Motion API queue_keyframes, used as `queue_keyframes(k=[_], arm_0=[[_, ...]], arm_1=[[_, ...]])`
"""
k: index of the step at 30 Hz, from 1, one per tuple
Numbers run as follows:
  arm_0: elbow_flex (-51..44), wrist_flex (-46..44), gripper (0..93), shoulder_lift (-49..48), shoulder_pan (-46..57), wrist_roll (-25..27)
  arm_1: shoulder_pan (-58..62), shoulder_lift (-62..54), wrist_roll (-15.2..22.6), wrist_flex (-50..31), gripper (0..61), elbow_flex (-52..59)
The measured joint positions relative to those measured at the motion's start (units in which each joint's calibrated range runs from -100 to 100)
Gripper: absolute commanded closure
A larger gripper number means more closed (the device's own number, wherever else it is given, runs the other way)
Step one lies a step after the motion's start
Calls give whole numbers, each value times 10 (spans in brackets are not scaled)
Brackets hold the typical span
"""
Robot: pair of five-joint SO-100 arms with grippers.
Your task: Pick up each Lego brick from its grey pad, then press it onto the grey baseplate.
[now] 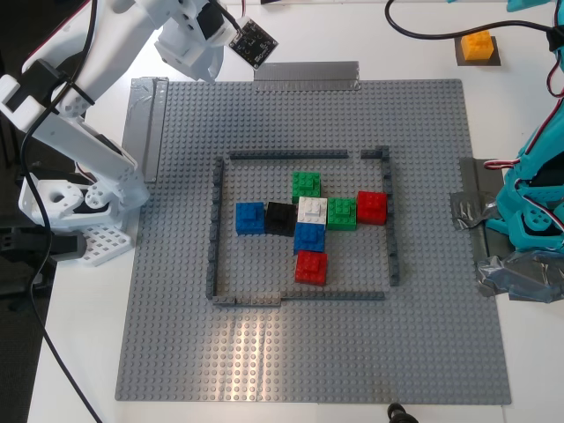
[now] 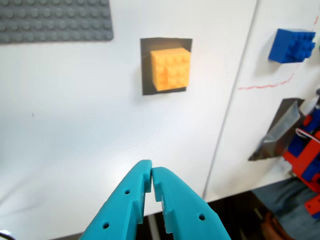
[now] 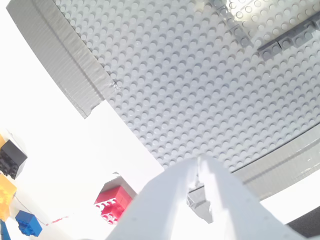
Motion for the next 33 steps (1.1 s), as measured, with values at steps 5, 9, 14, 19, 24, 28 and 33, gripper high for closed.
queue_keyframes(k=[5,9,14,19,24,28,33], arm_0=[[0,11,927,0,1,-8],[0,11,927,0,1,-8],[0,11,927,0,1,-8],[0,10,927,0,1,-8],[0,-10,927,0,1,-6],[0,-23,927,-8,1,-5],[0,-46,927,-13,1,2]], arm_1=[[0,0,0,0,613,0],[0,0,0,0,613,0],[0,0,3,-6,613,0],[0,23,10,6,613,-16],[0,23,10,12,613,-20],[0,9,7,10,613,-17],[-12,-13,-13,-29,613,-17]])
